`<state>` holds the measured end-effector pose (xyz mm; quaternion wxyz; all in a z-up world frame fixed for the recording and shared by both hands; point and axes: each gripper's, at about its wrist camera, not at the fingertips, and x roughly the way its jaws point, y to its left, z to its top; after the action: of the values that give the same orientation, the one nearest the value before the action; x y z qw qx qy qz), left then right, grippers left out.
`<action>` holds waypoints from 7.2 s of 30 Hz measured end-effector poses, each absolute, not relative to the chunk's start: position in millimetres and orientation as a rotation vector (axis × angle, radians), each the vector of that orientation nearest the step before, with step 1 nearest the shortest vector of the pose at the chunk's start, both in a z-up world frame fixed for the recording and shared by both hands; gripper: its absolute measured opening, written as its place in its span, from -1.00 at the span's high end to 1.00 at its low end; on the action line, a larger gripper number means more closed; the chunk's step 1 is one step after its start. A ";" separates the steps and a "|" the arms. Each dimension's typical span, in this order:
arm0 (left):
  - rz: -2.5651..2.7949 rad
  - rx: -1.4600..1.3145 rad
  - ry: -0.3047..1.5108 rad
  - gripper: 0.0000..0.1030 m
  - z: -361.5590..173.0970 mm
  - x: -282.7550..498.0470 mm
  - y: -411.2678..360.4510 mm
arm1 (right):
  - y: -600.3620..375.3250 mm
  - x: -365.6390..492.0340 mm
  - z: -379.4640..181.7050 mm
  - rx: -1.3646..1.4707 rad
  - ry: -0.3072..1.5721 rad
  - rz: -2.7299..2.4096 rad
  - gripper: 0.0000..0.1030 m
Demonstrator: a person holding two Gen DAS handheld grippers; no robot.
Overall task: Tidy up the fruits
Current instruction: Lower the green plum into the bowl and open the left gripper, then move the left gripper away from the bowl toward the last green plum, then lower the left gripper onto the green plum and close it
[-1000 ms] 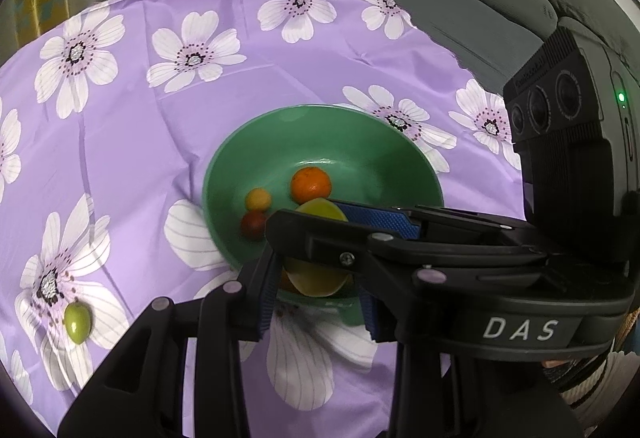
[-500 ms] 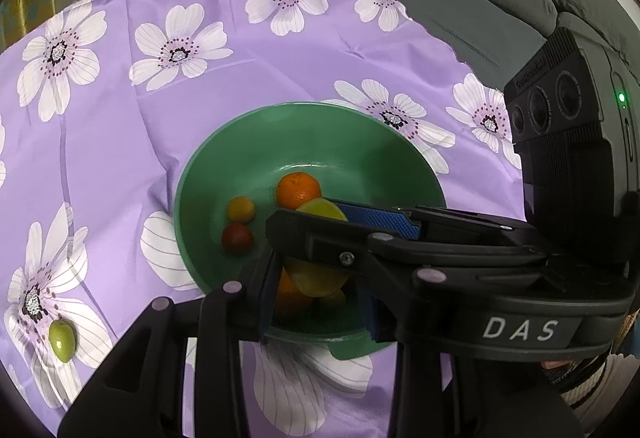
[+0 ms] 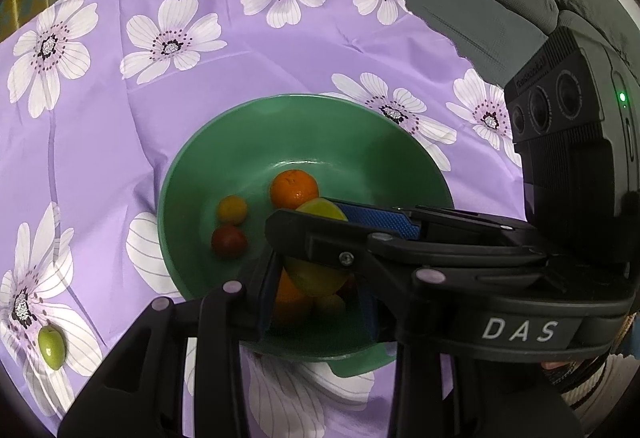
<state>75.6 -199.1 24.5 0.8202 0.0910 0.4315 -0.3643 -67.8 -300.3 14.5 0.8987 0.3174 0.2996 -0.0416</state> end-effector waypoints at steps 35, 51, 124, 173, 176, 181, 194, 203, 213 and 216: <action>-0.797 0.169 0.944 0.33 17.3 84.1 -203.1 | -310.6 -66.0 8.7 0.629 0.641 -0.131 0.31; -0.789 0.164 0.963 0.33 12.0 87.2 -204.2 | -312.1 -65.6 10.3 0.618 0.646 -0.144 0.31; -0.321 -0.254 0.932 -0.23 -10.7 -0.9 35.3 | -201.9 -59.4 17.6 0.442 0.781 -0.053 -0.17; -0.480 -0.237 0.957 -0.23 -32.1 96.2 78.1 | -149.5 91.5 -29.6 0.498 1.002 0.045 -0.17; -0.495 -0.231 0.981 -0.22 -38.2 104.1 75.1 | -152.2 101.5 -37.2 0.534 1.022 0.048 -0.17; -0.494 -0.220 0.976 -0.20 -39.4 110.6 75.2 | -152.0 113.2 -48.2 0.549 1.054 0.048 -0.17; -0.467 -0.056 0.988 0.17 -47.4 121.1 67.7 | -141.9 134.5 -60.9 0.520 1.091 0.057 -0.17; -0.495 -0.055 0.974 0.28 -48.6 120.9 74.4 | -133.9 141.2 -64.6 0.500 1.098 0.072 0.00; -0.502 -0.002 0.955 0.37 -50.3 120.2 71.5 | -125.3 147.7 -67.9 0.486 1.097 0.087 0.22; -0.505 -0.007 0.947 0.35 -50.2 120.7 73.7 | -124.9 145.5 -68.0 0.494 1.088 0.081 0.22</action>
<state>120.7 73.7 -50.2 0.8594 -0.0033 0.4512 -0.2405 145.5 -124.9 -68.0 0.8260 0.2327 0.5120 0.0380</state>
